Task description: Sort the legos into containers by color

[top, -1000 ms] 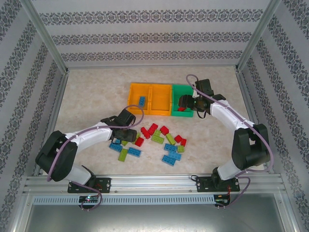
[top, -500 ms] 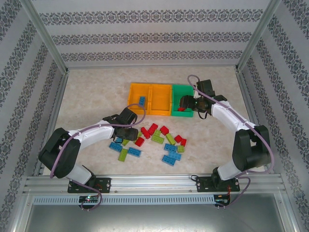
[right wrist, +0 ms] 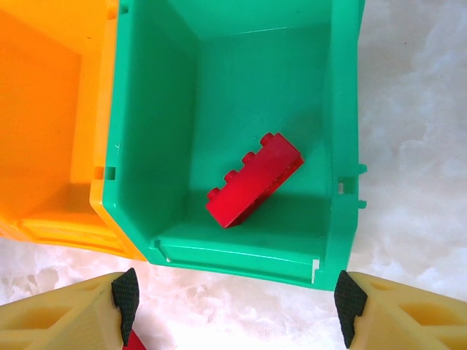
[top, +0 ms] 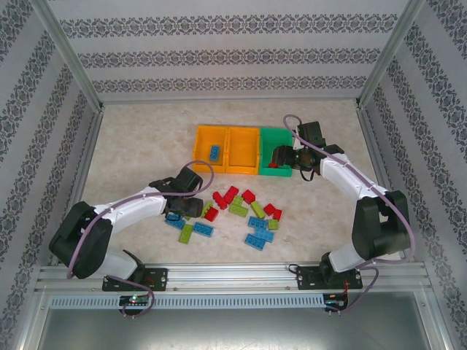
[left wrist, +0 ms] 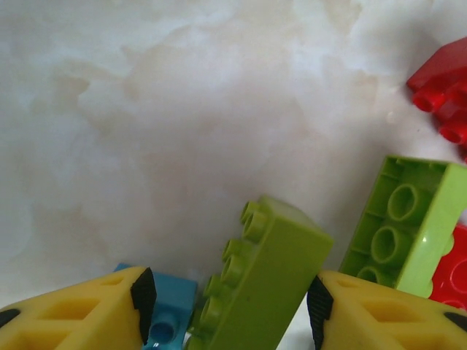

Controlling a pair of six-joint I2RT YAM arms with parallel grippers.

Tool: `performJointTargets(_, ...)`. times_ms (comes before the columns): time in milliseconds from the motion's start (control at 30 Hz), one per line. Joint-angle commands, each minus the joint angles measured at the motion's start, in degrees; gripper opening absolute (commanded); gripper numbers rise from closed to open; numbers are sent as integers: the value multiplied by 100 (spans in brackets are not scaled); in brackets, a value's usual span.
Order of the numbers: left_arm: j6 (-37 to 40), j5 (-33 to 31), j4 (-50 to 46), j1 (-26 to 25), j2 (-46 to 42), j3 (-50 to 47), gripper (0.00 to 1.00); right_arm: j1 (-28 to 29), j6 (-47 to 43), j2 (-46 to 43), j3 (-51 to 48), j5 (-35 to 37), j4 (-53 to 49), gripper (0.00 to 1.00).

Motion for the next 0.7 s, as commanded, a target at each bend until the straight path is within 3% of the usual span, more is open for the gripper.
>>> performJointTargets(0, -43, -142, -262, -64, -98, -101, 59, 5, -145, -161, -100, -10, -88, 74)
performJointTargets(333, 104, 10, 183, -65, 429, 56, 59, 13, -129, -191, -113, 28, -133, 74)
performJointTargets(667, 116, 68, 386, -65, 685, 157, 42, 16, -99, -196, -185, 46, -141, 74)
